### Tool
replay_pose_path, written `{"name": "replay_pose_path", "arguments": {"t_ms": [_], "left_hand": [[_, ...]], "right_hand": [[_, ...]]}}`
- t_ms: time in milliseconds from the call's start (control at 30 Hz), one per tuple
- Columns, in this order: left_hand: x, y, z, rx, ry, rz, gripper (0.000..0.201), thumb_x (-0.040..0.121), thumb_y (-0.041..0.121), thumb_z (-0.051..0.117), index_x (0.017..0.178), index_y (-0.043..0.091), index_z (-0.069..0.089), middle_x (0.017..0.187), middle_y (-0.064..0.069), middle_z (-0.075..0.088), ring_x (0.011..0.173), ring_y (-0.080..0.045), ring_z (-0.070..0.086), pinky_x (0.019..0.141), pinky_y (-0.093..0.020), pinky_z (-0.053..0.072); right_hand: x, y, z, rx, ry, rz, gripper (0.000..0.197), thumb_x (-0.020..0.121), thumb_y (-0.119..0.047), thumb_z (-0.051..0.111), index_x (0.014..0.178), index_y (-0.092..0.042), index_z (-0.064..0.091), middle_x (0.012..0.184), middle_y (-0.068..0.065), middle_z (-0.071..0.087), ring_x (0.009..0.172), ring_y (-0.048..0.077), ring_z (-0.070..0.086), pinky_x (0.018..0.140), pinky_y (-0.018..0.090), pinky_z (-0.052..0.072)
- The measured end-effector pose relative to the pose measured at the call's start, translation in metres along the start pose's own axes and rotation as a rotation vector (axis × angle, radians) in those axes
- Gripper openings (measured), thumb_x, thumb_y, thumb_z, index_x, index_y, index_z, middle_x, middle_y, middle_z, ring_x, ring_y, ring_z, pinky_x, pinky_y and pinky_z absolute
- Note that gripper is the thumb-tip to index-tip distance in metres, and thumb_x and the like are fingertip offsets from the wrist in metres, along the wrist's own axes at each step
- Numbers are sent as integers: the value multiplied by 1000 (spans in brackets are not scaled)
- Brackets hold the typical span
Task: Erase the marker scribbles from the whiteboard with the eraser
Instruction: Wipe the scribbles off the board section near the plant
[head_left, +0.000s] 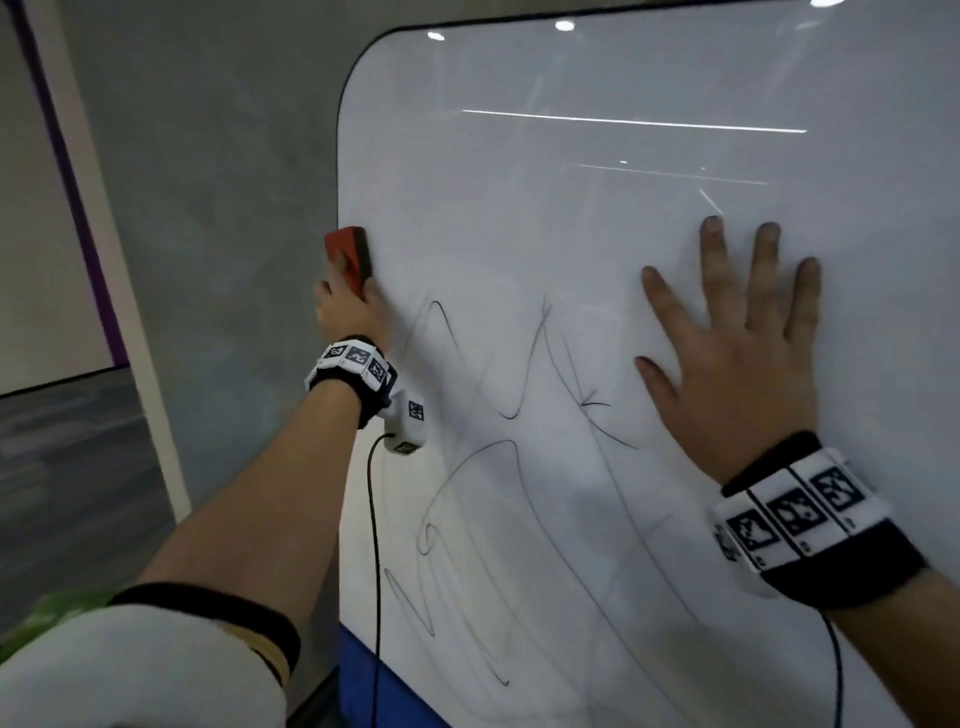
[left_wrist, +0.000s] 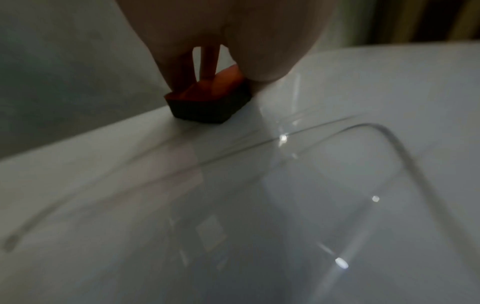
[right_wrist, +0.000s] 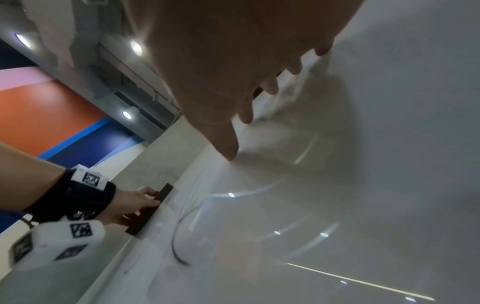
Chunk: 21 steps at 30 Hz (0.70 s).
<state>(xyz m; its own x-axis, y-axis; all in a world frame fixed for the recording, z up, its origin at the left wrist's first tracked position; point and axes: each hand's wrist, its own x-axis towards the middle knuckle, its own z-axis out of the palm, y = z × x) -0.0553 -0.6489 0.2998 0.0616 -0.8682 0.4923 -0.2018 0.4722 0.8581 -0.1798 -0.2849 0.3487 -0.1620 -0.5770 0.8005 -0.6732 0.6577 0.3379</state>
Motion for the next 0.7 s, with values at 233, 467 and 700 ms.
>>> {"name": "replay_pose_path", "arguments": {"t_ms": [233, 467, 700], "left_hand": [[-132, 86, 19, -114, -81, 440, 51, 103, 16, 59, 153, 11, 46, 130, -20, 51, 108, -34, 49, 95, -39, 42], [-248, 55, 39, -116, -193, 927, 48, 98, 9, 70, 142, 20, 54, 135, -26, 58, 121, -43, 54, 106, -54, 48], [-145, 60, 27, -119, -97, 639, 47, 97, 7, 65, 144, 9, 56, 134, -26, 54, 118, -42, 52, 107, -50, 45]], "right_hand": [[0, -5, -1, 39, -2, -8, 72, 93, -40, 65, 157, -23, 37, 171, 15, 4, 155, 46, 4, 124, 62, 1], [-12, 15, -16, 129, 43, 17, 64, 89, -10, 63, 151, -19, 48, 170, 12, 16, 156, 37, 16, 126, 52, 10], [-20, 36, -12, 126, 64, -48, 66, 89, 4, 53, 151, -20, 48, 169, 11, 18, 156, 35, 19, 126, 47, 10]]}}
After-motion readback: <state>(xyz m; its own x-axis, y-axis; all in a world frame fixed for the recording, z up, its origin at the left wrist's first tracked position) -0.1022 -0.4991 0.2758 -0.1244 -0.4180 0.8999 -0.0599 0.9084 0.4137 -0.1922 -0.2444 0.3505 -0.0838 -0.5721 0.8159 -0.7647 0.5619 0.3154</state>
